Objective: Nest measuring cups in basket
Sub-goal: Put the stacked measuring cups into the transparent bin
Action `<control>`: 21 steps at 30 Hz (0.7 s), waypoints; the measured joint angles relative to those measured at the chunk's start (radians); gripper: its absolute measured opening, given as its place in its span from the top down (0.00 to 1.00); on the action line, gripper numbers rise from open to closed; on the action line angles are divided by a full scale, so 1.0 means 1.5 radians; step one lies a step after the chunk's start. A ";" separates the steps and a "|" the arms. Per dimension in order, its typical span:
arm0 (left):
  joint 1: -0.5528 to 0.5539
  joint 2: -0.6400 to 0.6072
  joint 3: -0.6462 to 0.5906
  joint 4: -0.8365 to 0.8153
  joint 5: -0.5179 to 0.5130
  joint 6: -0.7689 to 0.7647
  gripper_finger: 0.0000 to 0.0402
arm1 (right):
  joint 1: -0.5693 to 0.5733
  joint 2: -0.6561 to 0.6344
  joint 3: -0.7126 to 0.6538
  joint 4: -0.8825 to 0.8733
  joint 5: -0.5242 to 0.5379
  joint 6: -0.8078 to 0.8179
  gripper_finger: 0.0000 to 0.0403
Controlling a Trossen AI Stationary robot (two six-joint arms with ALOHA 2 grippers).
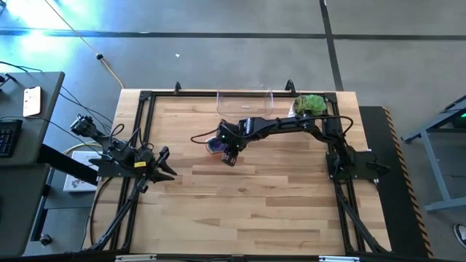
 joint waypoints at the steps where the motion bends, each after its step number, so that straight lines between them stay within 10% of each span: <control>1: 0.000 0.000 0.000 0.000 0.000 0.000 0.81 | 0.000 0.000 0.000 -0.001 0.001 0.001 0.69; 21: 0.000 0.000 0.000 0.000 0.000 0.000 0.81 | -0.010 0.014 -0.008 -0.004 0.008 0.039 0.69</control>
